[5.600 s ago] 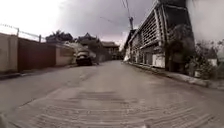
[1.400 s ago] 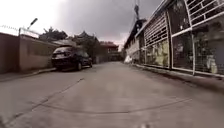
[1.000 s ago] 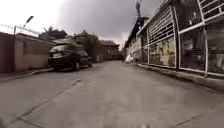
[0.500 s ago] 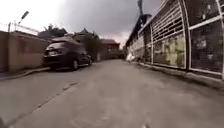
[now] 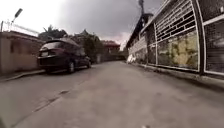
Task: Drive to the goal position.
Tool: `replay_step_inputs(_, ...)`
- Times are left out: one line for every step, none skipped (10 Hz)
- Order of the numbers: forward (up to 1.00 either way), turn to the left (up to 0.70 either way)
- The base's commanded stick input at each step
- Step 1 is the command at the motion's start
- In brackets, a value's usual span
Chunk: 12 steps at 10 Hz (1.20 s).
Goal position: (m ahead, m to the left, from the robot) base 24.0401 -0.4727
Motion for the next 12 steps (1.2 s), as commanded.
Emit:
replay_step_inputs(1.00, 0.00)
replay_step_inputs(1.00, 0.00)
replay_step_inputs(1.00, 0.00)
replay_step_inputs(1.00, 0.00)
replay_step_inputs(1.00, 0.00)
replay_step_inputs(1.00, 0.00)
replay_step_inputs(1.00, 0.00)
replay_step_inputs(1.00, 0.00)
replay_step_inputs(1.00, 0.00)
replay_step_inputs(1.00, 0.00)
replay_step_inputs(1.00, 0.00)
replay_step_inputs(1.00, 0.00)
